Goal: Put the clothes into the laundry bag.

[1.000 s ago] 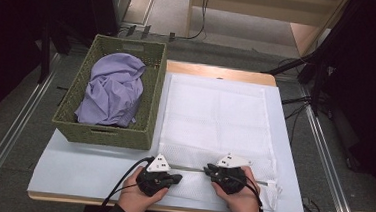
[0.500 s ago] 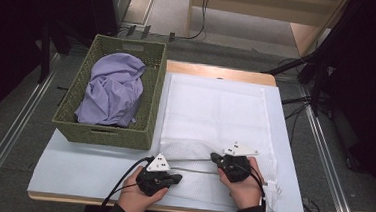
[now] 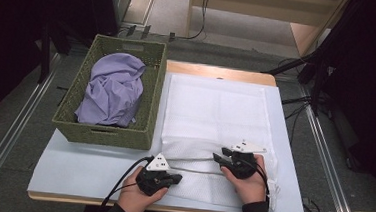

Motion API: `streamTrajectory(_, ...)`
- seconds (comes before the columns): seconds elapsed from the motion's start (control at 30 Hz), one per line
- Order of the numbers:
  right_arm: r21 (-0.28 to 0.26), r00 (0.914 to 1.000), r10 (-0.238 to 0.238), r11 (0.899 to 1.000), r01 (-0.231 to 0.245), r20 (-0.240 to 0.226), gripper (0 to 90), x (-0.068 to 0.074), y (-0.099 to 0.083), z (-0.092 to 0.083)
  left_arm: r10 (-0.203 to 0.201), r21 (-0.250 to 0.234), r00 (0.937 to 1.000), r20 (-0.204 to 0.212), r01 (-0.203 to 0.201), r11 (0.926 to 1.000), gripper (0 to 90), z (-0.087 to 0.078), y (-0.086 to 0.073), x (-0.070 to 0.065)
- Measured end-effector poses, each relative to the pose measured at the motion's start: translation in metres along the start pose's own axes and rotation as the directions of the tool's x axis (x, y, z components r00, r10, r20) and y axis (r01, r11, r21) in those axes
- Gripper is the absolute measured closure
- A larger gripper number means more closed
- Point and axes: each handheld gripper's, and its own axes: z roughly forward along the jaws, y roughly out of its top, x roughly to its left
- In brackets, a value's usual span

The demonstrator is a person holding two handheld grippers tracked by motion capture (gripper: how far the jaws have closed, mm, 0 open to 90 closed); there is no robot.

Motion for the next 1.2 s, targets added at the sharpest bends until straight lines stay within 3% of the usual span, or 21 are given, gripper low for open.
streamTrajectory(0.13, 0.005, 0.9996, -0.016, 1.000, 0.016, -0.024, 47.3, -0.007, -0.009, -0.011, -0.003, -0.002, 1.0000, 0.008, 0.003, 1.0000, 90.0, 0.000, 0.000, 0.001)
streamTrajectory(0.27, 0.039, 0.9983, -0.058, 0.998, 0.058, -0.003, 44.5, -0.008, -0.013, -0.009, -0.004, 0.001, 1.0000, 0.008, 0.004, 1.0000, 90.0, 0.000, 0.000, 0.001)
streamTrajectory(0.37, 0.050, 0.9924, -0.115, 0.992, 0.113, 0.043, 45.9, -0.001, -0.013, -0.007, -0.005, 0.001, 0.9999, 0.010, 0.005, 1.0000, 90.0, 0.000, 0.000, 0.001)
streamTrajectory(0.47, 0.039, 0.9934, -0.076, 0.997, 0.073, 0.086, 62.7, 0.000, -0.013, -0.007, -0.006, 0.000, 0.9999, 0.010, 0.006, 1.0000, 90.0, 0.000, 0.000, 0.001)
streamTrajectory(0.53, 0.037, 0.9933, -0.069, 0.997, 0.066, 0.093, 65.5, -0.001, -0.013, -0.007, -0.005, 0.000, 0.9999, 0.009, 0.005, 1.0000, 90.0, 0.000, 0.000, 0.001)
streamTrajectory(0.63, 0.034, 0.9904, -0.032, 0.999, 0.028, 0.134, 83.5, -0.002, -0.012, -0.008, -0.006, 0.001, 1.0000, 0.008, 0.006, 1.0000, 90.0, 0.000, 0.000, 0.001)
streamTrajectory(0.73, 0.033, 0.9893, -0.027, 0.999, 0.022, 0.143, 88.1, -0.002, -0.012, -0.007, -0.006, 0.000, 0.9999, 0.009, 0.006, 1.0000, 90.0, 0.000, 0.000, 0.001)
streamTrajectory(0.83, 0.003, 0.9913, 0.000, 1.000, -0.001, 0.132, 89.9, -0.003, -0.010, -0.009, -0.006, 0.001, 0.9999, 0.010, 0.006, 1.0000, 90.0, 0.000, 0.000, 0.001)
streamTrajectory(1.0, -0.095, 0.9919, 0.025, 0.995, -0.014, 0.125, 90.0, 0.001, -0.001, -0.025, -0.003, -0.004, 1.0000, 0.008, 0.003, 1.0000, 90.0, 0.000, 0.000, 0.001)
streamTrajectory(1.17, -0.191, 0.9953, 0.039, 0.981, -0.021, 0.089, 90.0, 0.005, 0.005, -0.041, -0.007, 0.000, 0.9999, 0.009, 0.007, 1.0000, 90.0, 0.000, 0.000, 0.001)
streamTrajectory(1.2, -0.236, 0.9960, 0.025, 0.972, -0.004, 0.086, 90.0, 0.008, 0.008, -0.047, -0.016, 0.000, 0.9997, 0.015, 0.016, 0.9999, 90.0, 0.000, 0.000, 0.002)
